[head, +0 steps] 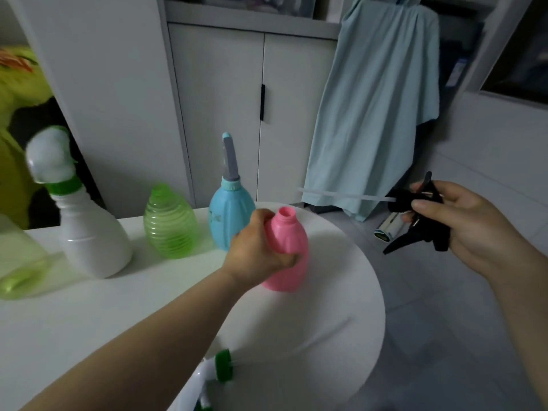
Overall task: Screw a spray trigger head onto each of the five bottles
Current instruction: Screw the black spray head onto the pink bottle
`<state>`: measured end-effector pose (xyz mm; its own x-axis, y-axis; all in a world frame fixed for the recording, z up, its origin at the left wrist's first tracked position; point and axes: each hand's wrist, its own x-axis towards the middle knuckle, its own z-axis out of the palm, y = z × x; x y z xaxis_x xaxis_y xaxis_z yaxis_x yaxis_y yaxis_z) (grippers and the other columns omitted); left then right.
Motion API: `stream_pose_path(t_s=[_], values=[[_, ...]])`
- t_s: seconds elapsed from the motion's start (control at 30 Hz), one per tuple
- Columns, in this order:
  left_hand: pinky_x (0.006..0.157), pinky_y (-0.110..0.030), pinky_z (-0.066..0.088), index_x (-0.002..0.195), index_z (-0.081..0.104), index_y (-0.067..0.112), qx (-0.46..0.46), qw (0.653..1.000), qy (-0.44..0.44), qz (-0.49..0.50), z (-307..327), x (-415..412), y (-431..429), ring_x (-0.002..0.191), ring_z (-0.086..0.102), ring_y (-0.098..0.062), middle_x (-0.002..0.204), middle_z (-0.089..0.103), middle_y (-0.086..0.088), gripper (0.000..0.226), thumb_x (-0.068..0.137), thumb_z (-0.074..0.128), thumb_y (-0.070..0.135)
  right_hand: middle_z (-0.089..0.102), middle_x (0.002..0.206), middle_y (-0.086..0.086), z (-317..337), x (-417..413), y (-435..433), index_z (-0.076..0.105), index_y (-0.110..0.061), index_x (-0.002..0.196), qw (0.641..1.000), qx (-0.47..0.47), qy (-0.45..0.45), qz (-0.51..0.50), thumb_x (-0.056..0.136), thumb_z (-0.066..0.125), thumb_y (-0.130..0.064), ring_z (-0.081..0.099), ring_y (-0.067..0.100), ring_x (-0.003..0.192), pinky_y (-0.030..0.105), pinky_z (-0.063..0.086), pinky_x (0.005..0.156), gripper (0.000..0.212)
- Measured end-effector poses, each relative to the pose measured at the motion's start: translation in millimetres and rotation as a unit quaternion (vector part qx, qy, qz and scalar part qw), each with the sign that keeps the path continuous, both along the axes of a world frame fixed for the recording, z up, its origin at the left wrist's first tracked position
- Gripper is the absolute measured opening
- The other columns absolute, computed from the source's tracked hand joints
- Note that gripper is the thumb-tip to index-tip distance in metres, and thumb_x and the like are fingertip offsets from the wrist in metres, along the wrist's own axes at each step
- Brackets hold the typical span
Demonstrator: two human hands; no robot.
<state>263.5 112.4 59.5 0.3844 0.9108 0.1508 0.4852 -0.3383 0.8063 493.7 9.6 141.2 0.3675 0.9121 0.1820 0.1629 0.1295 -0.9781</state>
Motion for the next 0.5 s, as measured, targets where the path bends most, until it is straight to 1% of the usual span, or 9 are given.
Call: stream_pose_path(t_s=[0.07,0.13,0.23,0.3,0.37,0.43,0.5], values=[[0.082,-0.035,0.046,0.113,0.039,0.018,0.010,1.000,-0.002,0.011,-1.4,-20.5,-12.9,0.093,0.054,-0.029,0.095,0.050,0.002,0.071,0.055,0.079,0.027,0.070,0.055,-0.009,7.3,-11.4,-1.8,0.059,-0.020,0.083,1.000,0.003,0.000,0.017,0.079,0.052,0.000,0.064,0.004,0.052,0.013,0.052,0.053,0.021],[0.079,-0.034,0.046,0.112,0.040,0.019,0.011,1.000,-0.016,0.018,-3.5,-40.6,-25.1,0.089,0.055,-0.027,0.093,0.051,0.002,0.069,0.055,0.079,0.025,0.070,0.058,-0.006,14.1,-24.3,-1.0,0.059,-0.021,0.083,0.999,0.000,-0.011,0.039,0.078,0.053,-0.001,0.064,0.004,0.052,0.013,0.052,0.053,0.022],[0.078,-0.032,0.047,0.104,0.038,0.031,-0.005,0.999,-0.042,0.016,-7.9,-65.6,-41.6,0.087,0.053,-0.021,0.093,0.051,0.008,0.065,0.055,0.080,0.022,0.065,0.075,0.001,21.9,-46.0,1.8,0.060,-0.021,0.083,0.997,-0.004,-0.038,0.070,0.078,0.054,0.001,0.065,0.005,0.053,0.014,0.053,0.053,0.024],[0.078,-0.029,0.045,0.102,0.034,0.036,-0.015,0.999,-0.051,0.007,-9.8,-75.1,-49.6,0.088,0.051,-0.018,0.095,0.049,0.010,0.067,0.056,0.080,0.022,0.063,0.079,0.002,26.4,-59.5,4.1,0.060,-0.020,0.083,0.994,-0.009,-0.059,0.089,0.077,0.055,0.002,0.065,0.005,0.052,0.013,0.053,0.054,0.024],[0.080,-0.031,0.046,0.104,0.035,0.035,-0.014,0.999,-0.053,0.001,-10.2,-78.7,-53.2,0.090,0.051,-0.018,0.098,0.049,0.008,0.067,0.056,0.080,0.021,0.067,0.073,-0.003,32.5,-70.2,5.6,0.061,-0.020,0.082,0.991,-0.015,-0.084,0.101,0.075,0.057,0.002,0.064,0.005,0.052,0.012,0.052,0.054,0.023],[0.086,-0.037,0.048,0.104,0.037,0.034,-0.022,0.998,-0.057,0.002,-8.2,-78.9,-54.9,0.094,0.052,-0.022,0.100,0.050,0.006,0.067,0.055,0.080,0.021,0.071,0.064,-0.009,40.5,-76.4,6.0,0.061,-0.021,0.080,0.987,-0.023,-0.114,0.113,0.073,0.059,0.001,0.064,0.005,0.051,0.011,0.051,0.053,0.024],[0.090,-0.042,0.048,0.103,0.036,0.035,-0.031,0.998,-0.058,0.002,-6.5,-79.5,-56.8,0.097,0.053,-0.025,0.100,0.051,0.006,0.067,0.052,0.079,0.028,0.071,0.061,-0.014,49.3,-81.0,5.0,0.060,-0.022,0.080,0.981,-0.034,-0.147,0.124,0.073,0.060,0.002,0.065,0.005,0.052,0.011,0.051,0.053,0.025]])
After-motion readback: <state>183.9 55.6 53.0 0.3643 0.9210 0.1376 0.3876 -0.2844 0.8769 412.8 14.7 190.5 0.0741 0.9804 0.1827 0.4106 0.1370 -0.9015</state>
